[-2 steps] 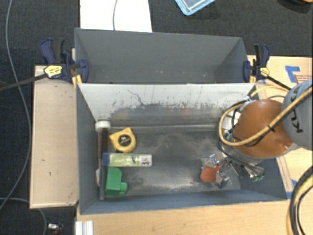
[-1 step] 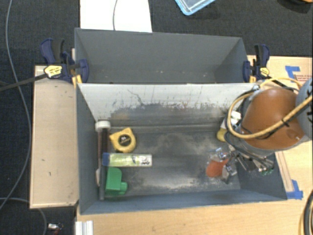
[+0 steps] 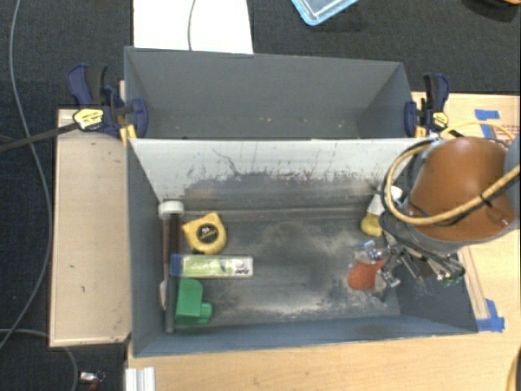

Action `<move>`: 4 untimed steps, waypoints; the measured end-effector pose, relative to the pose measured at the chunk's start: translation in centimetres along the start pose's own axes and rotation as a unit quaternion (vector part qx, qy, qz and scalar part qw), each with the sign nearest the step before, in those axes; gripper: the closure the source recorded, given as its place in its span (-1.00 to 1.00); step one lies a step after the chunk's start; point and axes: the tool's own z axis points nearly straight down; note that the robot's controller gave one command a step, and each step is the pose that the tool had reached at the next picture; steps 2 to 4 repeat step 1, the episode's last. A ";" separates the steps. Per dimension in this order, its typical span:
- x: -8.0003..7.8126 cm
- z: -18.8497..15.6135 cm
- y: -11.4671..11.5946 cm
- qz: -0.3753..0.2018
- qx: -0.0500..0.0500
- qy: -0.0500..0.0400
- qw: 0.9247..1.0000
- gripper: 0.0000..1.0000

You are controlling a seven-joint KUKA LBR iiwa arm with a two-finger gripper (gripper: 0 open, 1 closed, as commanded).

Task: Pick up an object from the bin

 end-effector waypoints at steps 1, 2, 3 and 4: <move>0.0 -1.5 0.0 0.002 0.000 0.000 1.000 1.00; 0.0 -1.5 0.0 0.002 0.000 0.000 1.000 1.00; 0.0 -1.5 0.0 0.002 0.000 0.000 1.000 1.00; 0.0 -1.5 0.0 0.002 0.000 0.000 1.000 1.00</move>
Offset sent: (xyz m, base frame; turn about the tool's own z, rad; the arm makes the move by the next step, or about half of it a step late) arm 0.0001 0.0002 0.0543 0.0022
